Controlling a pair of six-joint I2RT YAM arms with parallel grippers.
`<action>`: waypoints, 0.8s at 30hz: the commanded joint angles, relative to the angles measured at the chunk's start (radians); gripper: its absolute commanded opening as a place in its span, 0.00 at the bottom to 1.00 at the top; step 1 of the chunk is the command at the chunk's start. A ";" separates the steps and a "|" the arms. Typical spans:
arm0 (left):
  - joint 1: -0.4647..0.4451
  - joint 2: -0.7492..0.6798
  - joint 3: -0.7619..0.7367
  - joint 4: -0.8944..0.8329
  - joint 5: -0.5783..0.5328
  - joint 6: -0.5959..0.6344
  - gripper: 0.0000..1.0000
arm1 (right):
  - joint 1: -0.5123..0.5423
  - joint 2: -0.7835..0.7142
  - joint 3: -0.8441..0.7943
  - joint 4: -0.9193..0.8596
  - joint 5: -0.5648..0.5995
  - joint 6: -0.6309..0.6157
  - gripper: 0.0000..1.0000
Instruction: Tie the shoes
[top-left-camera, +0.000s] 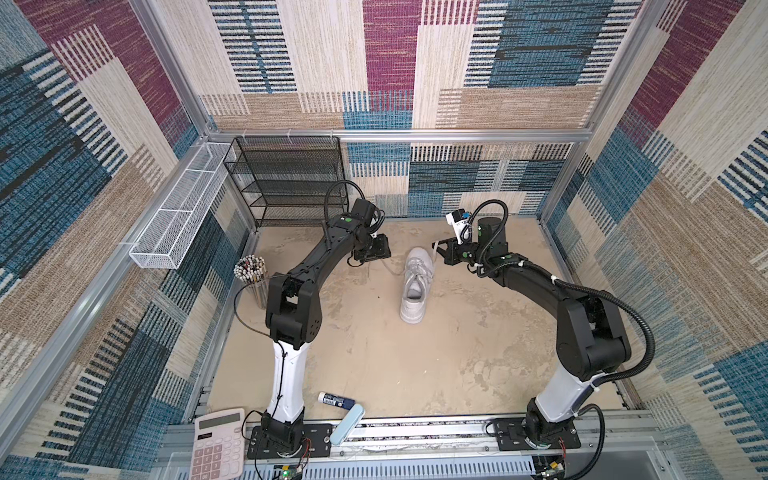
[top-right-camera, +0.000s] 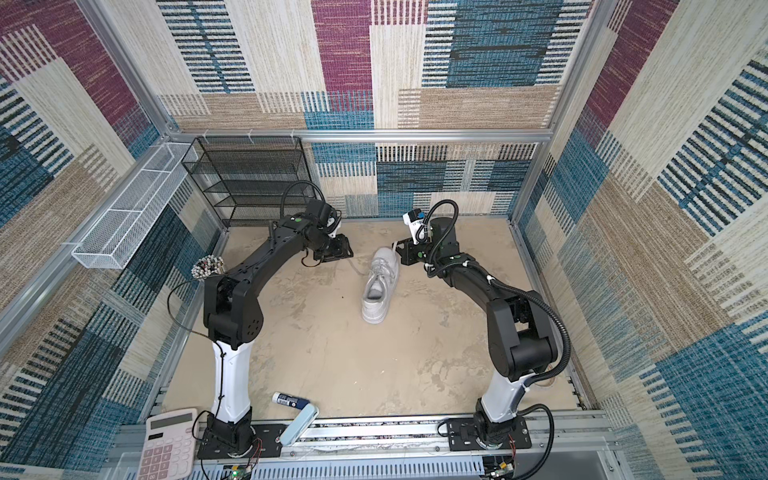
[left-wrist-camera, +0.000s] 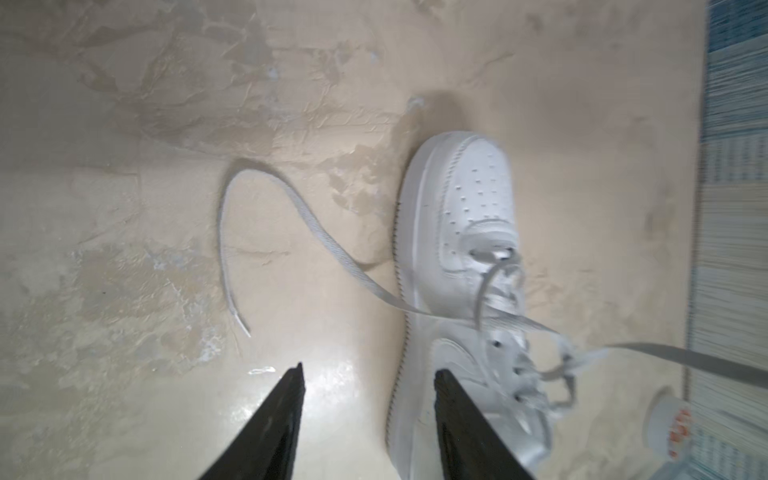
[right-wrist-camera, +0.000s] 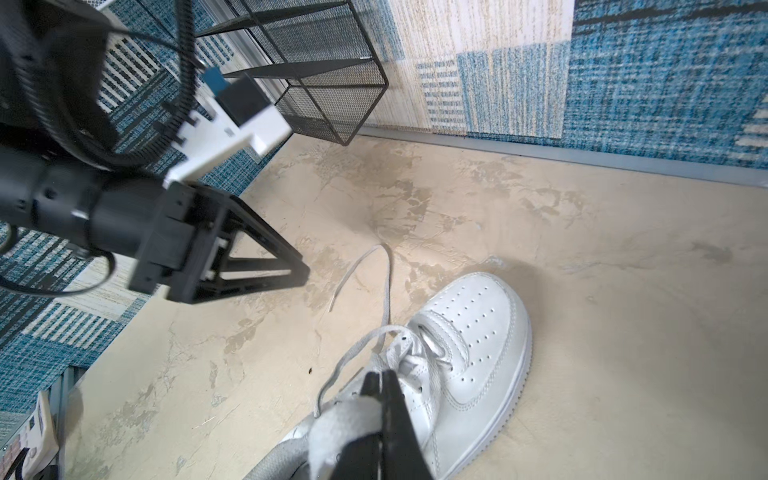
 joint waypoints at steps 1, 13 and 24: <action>-0.027 0.052 0.047 -0.024 -0.169 0.066 0.54 | -0.003 -0.016 -0.007 0.003 0.017 0.009 0.00; -0.069 0.238 0.210 -0.040 -0.421 0.003 0.47 | -0.010 -0.034 -0.015 -0.002 0.010 0.011 0.00; -0.082 0.364 0.353 -0.045 -0.411 0.012 0.39 | -0.018 -0.039 -0.023 -0.001 -0.009 0.020 0.00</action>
